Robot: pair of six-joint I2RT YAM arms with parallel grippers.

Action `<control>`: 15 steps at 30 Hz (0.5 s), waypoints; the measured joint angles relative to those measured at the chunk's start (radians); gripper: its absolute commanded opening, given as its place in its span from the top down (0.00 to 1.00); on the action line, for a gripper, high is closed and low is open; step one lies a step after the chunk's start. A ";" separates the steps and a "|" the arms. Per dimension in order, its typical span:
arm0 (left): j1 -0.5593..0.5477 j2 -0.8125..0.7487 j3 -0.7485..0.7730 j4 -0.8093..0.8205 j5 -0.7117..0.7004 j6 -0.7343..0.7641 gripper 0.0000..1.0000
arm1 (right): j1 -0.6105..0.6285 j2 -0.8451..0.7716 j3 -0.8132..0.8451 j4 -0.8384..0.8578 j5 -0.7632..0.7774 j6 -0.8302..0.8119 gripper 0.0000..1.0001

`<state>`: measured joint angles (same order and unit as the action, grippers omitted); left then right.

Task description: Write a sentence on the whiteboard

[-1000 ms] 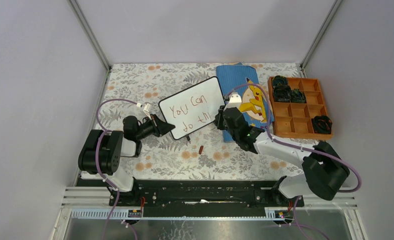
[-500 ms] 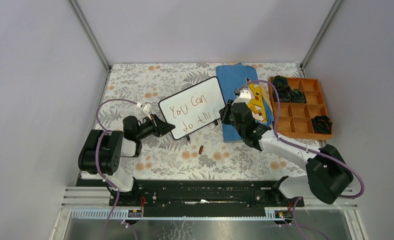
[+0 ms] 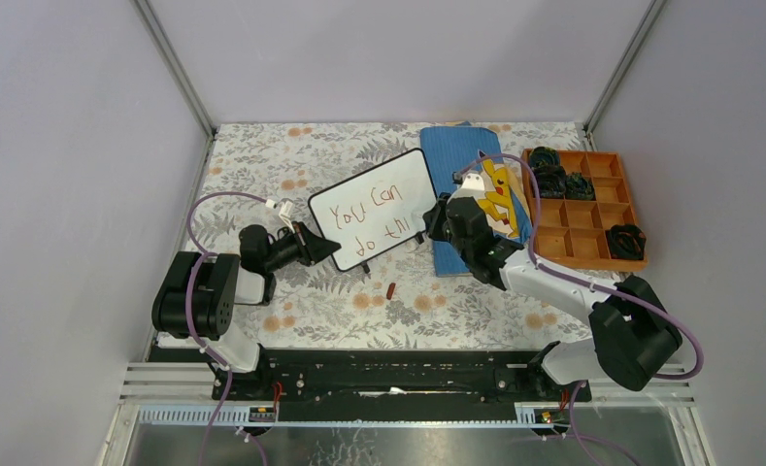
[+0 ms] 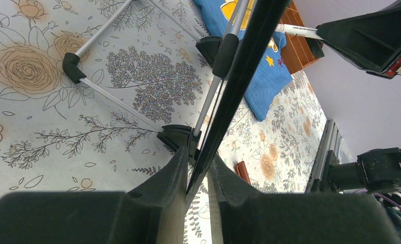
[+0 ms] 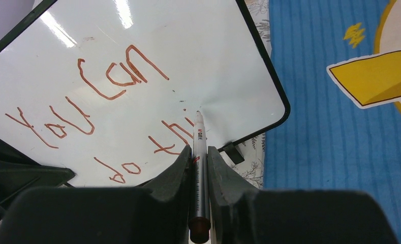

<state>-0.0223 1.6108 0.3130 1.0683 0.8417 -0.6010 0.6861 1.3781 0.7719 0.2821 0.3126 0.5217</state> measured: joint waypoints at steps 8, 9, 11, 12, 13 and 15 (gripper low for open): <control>-0.001 0.000 0.000 0.000 0.000 0.002 0.75 | 0.000 0.026 0.016 -0.002 0.010 0.000 1.00; -0.001 0.000 0.000 0.000 0.000 0.002 0.75 | 0.000 0.029 0.016 -0.001 0.011 0.000 1.00; -0.002 0.000 0.000 0.000 0.000 0.003 0.75 | 0.000 0.032 0.016 -0.005 0.011 0.000 1.00; -0.002 0.000 0.000 0.000 0.000 0.003 0.75 | 0.000 0.033 0.016 -0.005 0.012 0.000 1.00; -0.002 0.000 0.000 0.000 0.000 0.003 0.75 | 0.000 0.033 0.016 -0.006 0.014 0.000 1.00; -0.002 0.000 0.000 -0.001 0.000 0.003 0.75 | -0.002 0.033 0.016 -0.008 0.018 0.000 1.00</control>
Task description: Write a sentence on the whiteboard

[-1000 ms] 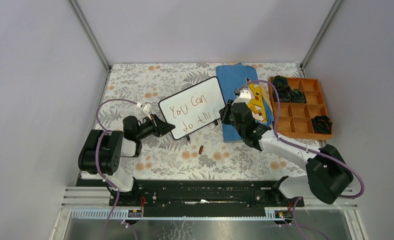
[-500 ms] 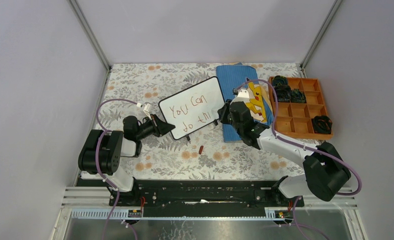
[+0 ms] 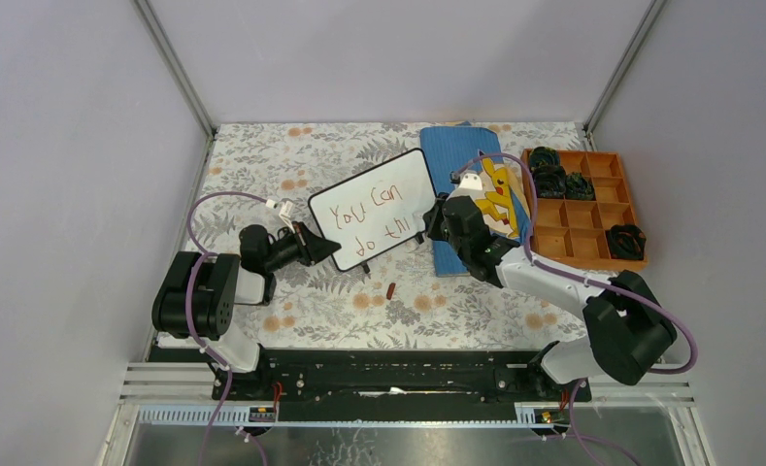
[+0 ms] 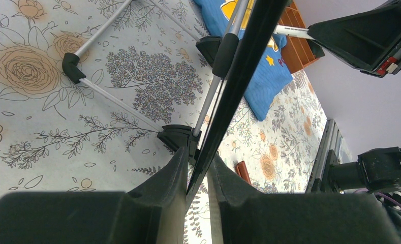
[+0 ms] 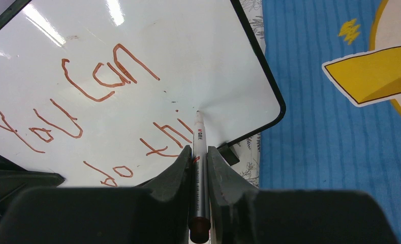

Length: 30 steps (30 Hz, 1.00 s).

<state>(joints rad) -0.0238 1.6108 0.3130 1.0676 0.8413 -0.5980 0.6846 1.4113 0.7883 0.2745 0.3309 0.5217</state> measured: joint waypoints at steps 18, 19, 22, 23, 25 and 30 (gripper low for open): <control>-0.002 0.000 0.000 0.000 0.000 0.002 0.75 | -0.003 0.032 0.018 0.000 -0.003 -0.001 1.00; -0.002 0.000 0.000 0.000 0.000 0.002 0.75 | -0.003 0.032 0.019 0.000 -0.004 -0.001 1.00; -0.003 0.000 0.000 -0.002 0.000 0.002 0.75 | -0.004 0.034 0.021 0.000 -0.008 -0.001 1.00; -0.003 0.000 0.000 -0.002 0.000 0.002 0.75 | -0.004 0.035 0.021 0.000 -0.011 -0.001 1.00; -0.003 0.000 0.000 -0.003 0.000 0.002 0.75 | -0.004 0.035 0.021 0.000 -0.015 -0.001 1.00; -0.003 0.000 0.000 -0.005 0.000 0.002 0.75 | -0.004 0.035 0.021 0.000 -0.034 0.000 1.00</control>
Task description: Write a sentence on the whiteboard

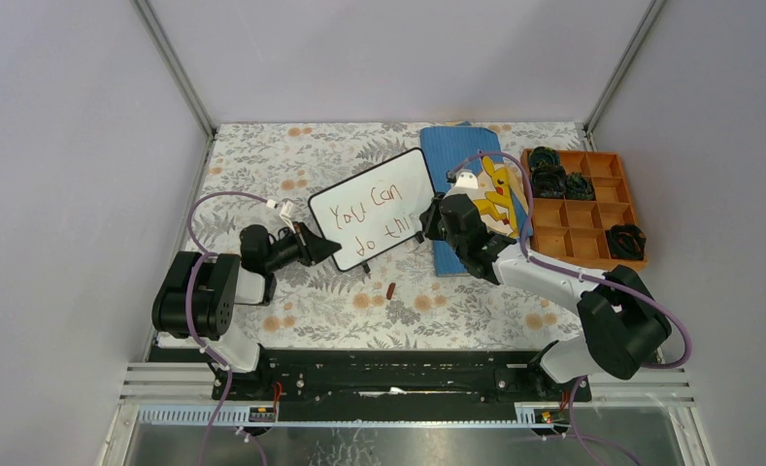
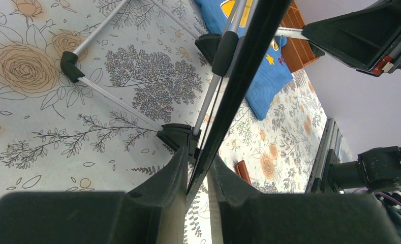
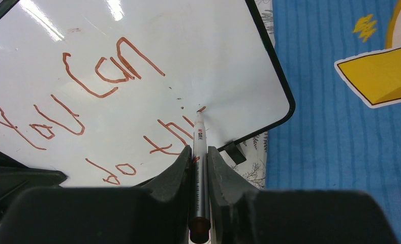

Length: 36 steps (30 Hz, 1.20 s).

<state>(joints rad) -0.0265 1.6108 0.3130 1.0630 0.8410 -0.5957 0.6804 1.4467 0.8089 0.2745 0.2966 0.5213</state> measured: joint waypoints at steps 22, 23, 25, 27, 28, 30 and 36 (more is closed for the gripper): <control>0.000 0.000 0.000 -0.003 0.000 0.000 0.75 | 0.000 0.000 -0.006 -0.023 0.023 0.000 1.00; 0.000 0.000 0.000 -0.003 0.000 0.000 0.75 | 0.000 0.000 -0.006 -0.029 0.031 0.000 1.00; 0.000 0.000 0.000 -0.003 0.000 0.000 0.75 | -0.001 0.002 -0.006 -0.039 0.043 0.000 1.00; 0.000 0.000 0.000 -0.003 0.000 0.000 0.75 | -0.001 0.005 -0.006 -0.046 0.051 0.000 1.00; 0.000 0.000 0.000 -0.003 0.000 0.000 0.75 | -0.001 0.006 -0.006 -0.050 0.053 0.000 1.00; 0.000 0.000 0.000 -0.003 0.000 0.000 0.75 | -0.001 0.010 -0.006 -0.057 0.055 0.000 1.00; 0.000 0.000 0.003 -0.007 0.000 0.000 0.75 | -0.002 0.013 -0.006 -0.064 0.053 0.000 1.00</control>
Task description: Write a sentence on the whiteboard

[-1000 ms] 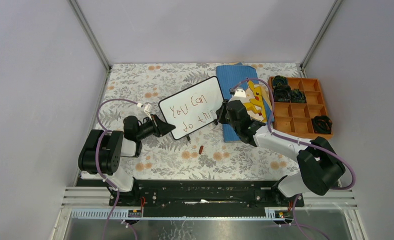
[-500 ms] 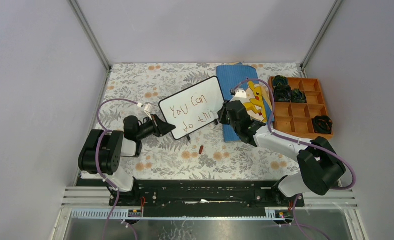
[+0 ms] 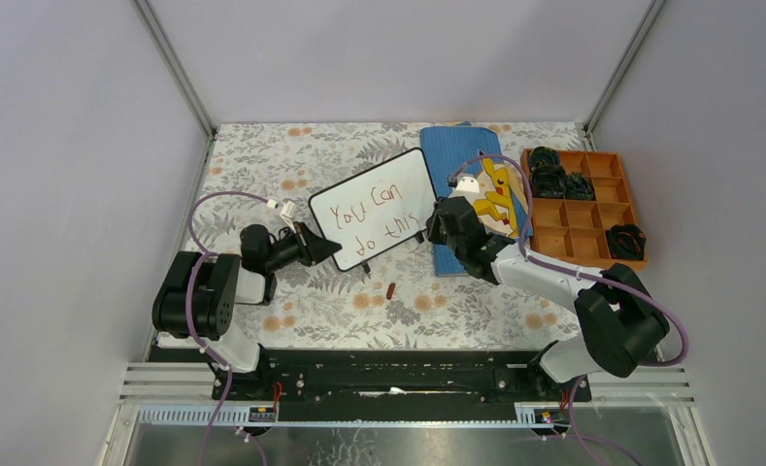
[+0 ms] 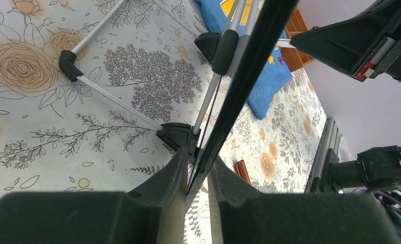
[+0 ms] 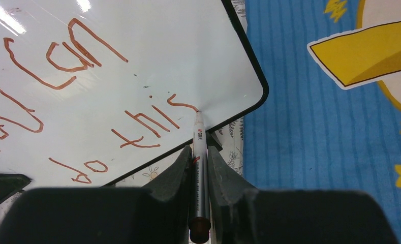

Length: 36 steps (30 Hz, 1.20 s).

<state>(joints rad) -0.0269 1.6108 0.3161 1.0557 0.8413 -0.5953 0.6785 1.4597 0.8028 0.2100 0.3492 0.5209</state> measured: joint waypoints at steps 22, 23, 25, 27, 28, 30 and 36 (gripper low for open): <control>-0.005 0.000 0.000 -0.003 0.000 0.000 0.75 | -0.003 0.000 0.000 0.000 -0.072 -0.020 1.00; -0.005 0.000 0.000 -0.003 0.000 0.001 0.75 | -0.003 0.000 0.000 0.000 -0.075 -0.020 1.00; -0.005 0.000 0.000 -0.004 0.000 0.001 0.75 | -0.003 0.000 0.000 0.001 -0.080 -0.021 1.00; -0.005 0.000 0.001 -0.004 0.000 0.001 0.75 | -0.003 0.000 0.000 0.001 -0.082 -0.022 1.00; -0.005 0.000 0.001 -0.005 0.000 0.001 0.75 | -0.003 0.000 0.000 0.001 -0.082 -0.022 1.00; -0.005 0.000 0.001 -0.005 0.000 0.001 0.75 | -0.003 0.000 0.000 0.000 -0.082 -0.023 1.00; -0.005 0.000 0.001 -0.006 0.000 0.002 0.75 | -0.003 0.000 0.000 0.000 -0.082 -0.023 1.00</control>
<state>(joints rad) -0.0319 1.6108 0.3168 1.0500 0.8410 -0.5930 0.6758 1.4597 0.8032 0.2104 0.2672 0.4980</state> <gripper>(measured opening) 0.254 0.185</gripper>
